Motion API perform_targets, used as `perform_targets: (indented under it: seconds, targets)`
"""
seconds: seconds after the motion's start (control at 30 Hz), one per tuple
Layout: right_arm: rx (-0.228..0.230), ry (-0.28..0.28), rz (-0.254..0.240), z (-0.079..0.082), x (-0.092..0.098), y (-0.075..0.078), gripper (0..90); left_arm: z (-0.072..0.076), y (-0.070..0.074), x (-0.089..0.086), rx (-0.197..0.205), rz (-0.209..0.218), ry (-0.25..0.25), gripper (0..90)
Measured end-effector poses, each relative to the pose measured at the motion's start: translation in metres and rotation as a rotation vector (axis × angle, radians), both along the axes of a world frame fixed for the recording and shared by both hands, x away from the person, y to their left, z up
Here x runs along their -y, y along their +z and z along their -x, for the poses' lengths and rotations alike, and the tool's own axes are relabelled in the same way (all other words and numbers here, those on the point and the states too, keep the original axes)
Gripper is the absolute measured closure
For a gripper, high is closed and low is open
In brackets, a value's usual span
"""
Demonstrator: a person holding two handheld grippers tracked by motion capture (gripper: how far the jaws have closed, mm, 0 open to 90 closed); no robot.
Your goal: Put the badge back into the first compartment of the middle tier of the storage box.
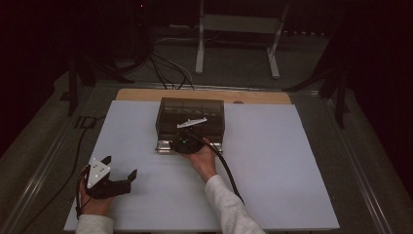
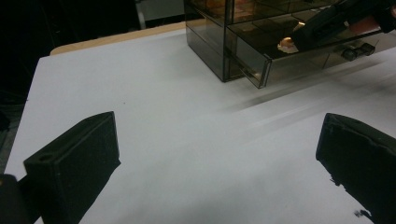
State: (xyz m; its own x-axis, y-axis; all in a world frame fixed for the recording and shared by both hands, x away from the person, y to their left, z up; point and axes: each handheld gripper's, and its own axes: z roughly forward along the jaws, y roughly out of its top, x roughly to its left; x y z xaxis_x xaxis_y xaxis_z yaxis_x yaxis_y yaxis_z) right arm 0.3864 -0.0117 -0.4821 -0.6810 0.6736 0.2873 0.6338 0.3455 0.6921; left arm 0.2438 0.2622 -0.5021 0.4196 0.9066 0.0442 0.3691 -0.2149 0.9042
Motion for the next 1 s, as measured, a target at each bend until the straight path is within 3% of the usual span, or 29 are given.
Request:
perform_targets:
  seconds: [0.53,1.0]
  targets:
    - [0.011,-0.014,-0.005,-0.0011,0.0029,0.002,70.4,0.0,-0.0001,0.0002,-0.001,-0.001,0.0,0.6]
    - [0.036,0.002,-0.021,0.002,0.0048,0.0078,55.7,-0.0001,-0.0001,0.0004,0.0,-0.003,-0.002,0.6]
